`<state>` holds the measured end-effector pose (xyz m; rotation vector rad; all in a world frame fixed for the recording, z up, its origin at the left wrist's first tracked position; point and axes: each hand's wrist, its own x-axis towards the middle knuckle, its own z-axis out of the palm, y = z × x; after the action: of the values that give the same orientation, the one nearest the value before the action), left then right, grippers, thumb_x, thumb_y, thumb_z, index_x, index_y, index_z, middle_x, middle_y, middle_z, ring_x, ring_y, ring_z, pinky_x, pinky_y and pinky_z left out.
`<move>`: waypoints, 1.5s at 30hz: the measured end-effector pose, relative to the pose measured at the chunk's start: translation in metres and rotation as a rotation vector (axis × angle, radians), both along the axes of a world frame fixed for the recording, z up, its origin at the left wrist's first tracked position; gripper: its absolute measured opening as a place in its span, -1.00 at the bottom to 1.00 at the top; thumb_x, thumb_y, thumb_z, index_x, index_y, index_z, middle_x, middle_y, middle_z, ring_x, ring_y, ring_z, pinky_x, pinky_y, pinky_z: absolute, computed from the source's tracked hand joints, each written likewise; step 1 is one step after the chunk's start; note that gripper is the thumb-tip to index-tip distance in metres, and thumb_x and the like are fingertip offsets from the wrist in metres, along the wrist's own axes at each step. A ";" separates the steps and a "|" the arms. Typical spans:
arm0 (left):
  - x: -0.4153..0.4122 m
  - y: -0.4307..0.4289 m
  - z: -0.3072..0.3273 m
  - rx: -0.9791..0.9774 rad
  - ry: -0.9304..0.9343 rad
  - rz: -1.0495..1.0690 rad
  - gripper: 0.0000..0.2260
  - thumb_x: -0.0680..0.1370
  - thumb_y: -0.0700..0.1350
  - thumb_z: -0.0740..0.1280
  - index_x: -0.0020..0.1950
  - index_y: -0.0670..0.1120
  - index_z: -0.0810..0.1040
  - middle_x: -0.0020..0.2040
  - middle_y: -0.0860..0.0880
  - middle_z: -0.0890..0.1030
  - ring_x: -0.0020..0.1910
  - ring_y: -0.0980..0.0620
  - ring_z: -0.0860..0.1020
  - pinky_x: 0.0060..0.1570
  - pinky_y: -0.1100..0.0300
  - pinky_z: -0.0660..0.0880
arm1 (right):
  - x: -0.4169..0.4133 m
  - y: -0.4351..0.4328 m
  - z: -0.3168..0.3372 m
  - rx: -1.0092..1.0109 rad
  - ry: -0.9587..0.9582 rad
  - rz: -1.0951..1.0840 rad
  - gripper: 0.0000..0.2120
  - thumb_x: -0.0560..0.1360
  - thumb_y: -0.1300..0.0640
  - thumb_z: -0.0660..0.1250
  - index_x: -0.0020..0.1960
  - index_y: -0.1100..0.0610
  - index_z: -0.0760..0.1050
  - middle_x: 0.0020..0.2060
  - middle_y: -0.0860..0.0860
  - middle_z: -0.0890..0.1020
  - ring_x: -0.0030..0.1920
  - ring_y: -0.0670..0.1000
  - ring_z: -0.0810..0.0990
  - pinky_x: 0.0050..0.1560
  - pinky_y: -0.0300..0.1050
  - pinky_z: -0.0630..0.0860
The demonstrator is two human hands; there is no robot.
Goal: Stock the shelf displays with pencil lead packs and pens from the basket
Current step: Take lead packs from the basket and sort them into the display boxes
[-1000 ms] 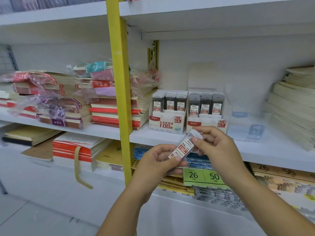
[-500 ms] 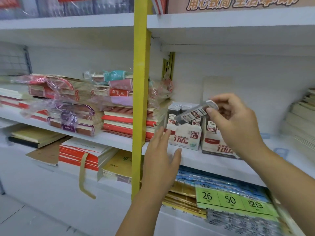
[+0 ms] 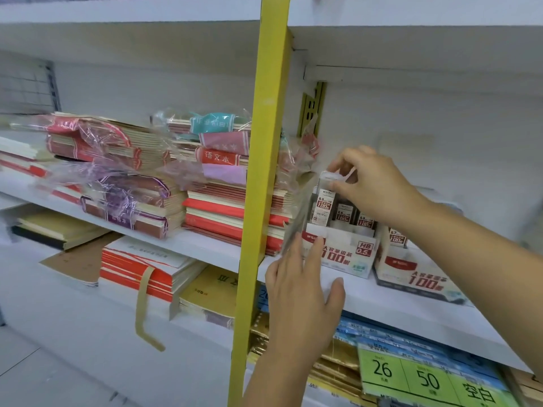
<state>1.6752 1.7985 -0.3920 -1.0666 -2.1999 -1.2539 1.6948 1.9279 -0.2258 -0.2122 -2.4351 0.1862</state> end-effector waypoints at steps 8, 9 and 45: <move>0.004 -0.008 0.002 -0.015 -0.052 -0.071 -0.45 0.64 0.13 0.21 0.60 0.19 0.11 0.63 0.10 0.08 0.59 0.08 0.03 0.53 0.13 -0.05 | 0.028 -0.020 -0.028 0.073 0.019 -0.026 -0.67 0.59 0.12 0.28 0.35 -0.02 0.48 0.04 -0.01 0.44 0.03 -0.06 0.43 0.01 -0.21 0.38; 0.009 -0.011 0.002 0.024 -0.058 -0.084 -0.48 0.63 0.10 0.23 0.58 0.17 0.17 0.62 0.10 0.13 0.58 0.07 0.07 0.53 0.12 0.02 | 0.043 -0.027 -0.035 0.039 0.099 0.017 -0.67 0.60 0.15 0.26 0.35 0.00 0.47 0.03 -0.03 0.45 -0.01 -0.10 0.43 -0.02 -0.25 0.38; 0.123 -0.105 -0.426 -1.082 -0.584 -0.287 -0.30 0.36 0.26 0.52 0.45 0.31 0.34 0.44 0.04 0.34 0.42 -0.06 0.20 0.42 -0.04 0.29 | 0.209 -0.064 -0.594 -0.926 -1.085 -0.506 -0.02 0.31 -0.56 0.17 0.50 0.07 0.21 0.44 0.13 0.36 0.42 0.19 0.36 0.33 0.15 0.40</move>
<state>1.7982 1.6933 -0.8177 -1.5444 -3.4187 -0.3736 1.9040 1.8641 -0.8199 -1.6744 -2.9593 1.2136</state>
